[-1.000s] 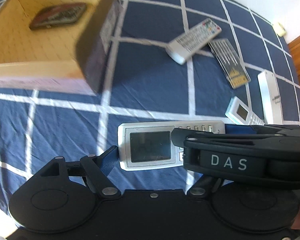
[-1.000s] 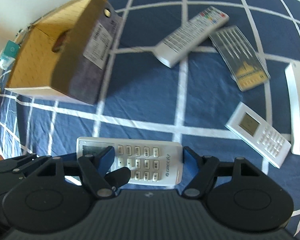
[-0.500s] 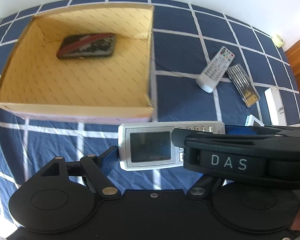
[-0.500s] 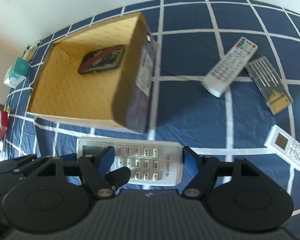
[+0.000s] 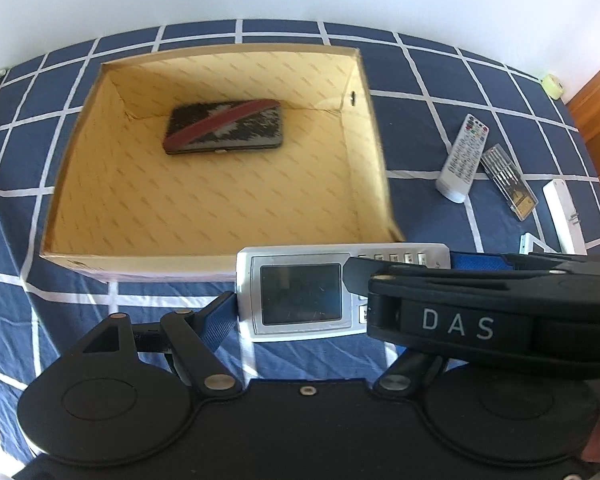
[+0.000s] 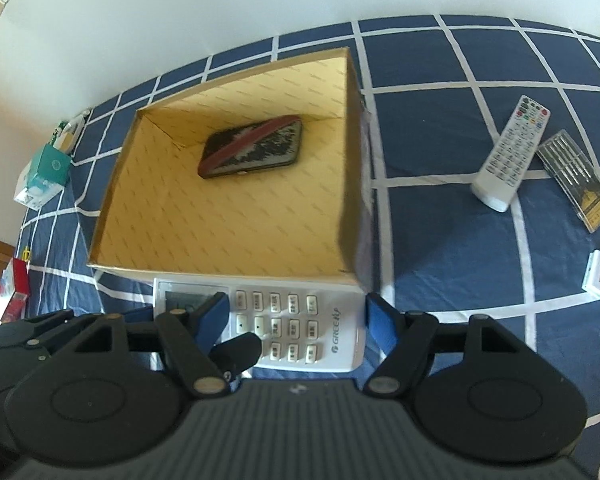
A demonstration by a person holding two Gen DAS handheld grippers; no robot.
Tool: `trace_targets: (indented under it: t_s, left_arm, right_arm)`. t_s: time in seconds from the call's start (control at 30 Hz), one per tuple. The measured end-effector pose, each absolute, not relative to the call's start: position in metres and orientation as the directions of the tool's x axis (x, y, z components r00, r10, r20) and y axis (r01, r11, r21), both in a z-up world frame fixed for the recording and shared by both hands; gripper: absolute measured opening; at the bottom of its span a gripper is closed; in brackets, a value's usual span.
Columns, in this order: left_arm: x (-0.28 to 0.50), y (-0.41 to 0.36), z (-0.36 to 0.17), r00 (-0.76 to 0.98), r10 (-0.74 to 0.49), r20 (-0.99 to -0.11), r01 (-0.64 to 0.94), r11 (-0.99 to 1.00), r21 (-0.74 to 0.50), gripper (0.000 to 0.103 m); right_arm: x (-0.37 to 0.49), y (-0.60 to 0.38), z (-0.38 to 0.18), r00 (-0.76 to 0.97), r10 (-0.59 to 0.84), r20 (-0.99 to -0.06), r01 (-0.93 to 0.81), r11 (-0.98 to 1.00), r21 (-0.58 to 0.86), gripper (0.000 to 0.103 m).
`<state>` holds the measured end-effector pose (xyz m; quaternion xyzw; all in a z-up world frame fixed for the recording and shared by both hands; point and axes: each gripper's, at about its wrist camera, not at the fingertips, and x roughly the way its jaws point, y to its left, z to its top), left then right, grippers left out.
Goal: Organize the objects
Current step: 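Lift the white remote with the right gripper and carry it toward the shoebox, then lower the white remote into the shoebox beside the phone case, open right gripper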
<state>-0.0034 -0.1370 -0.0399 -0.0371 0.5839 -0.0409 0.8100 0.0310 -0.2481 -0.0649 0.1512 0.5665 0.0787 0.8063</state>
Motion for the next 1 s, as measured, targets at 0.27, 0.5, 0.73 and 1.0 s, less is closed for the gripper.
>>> trace_targets:
  t_s: [0.27,0.5,0.73,1.0]
  left_arm:
    - [0.007,-0.101,-0.034,0.337,-0.118,-0.934,0.019,0.993,-0.118,0.075]
    - [0.027,-0.073,-0.04,0.341,-0.132,-0.931,-0.007,0.99,-0.143,0.075]
    - [0.063,-0.05,-0.061,0.32,-0.139,-0.937,-0.012,0.988,-0.151,0.075]
    - [0.105,-0.035,-0.099,0.265,-0.155,-0.952,-0.018,0.986,-0.165,0.075]
  right_arm:
    - [0.048,-0.214,-0.057,0.361,0.29,-0.886,0.029,0.946,0.322,0.073]
    - [0.074,-0.189,-0.06,0.353,0.278,-0.893,0.003,0.954,0.298,0.073]
    - [0.113,-0.175,-0.079,0.328,0.278,-0.903,0.004,0.955,0.295,0.073]
    - [0.157,-0.167,-0.119,0.273,0.274,-0.922,0.02,0.957,0.29,0.073]
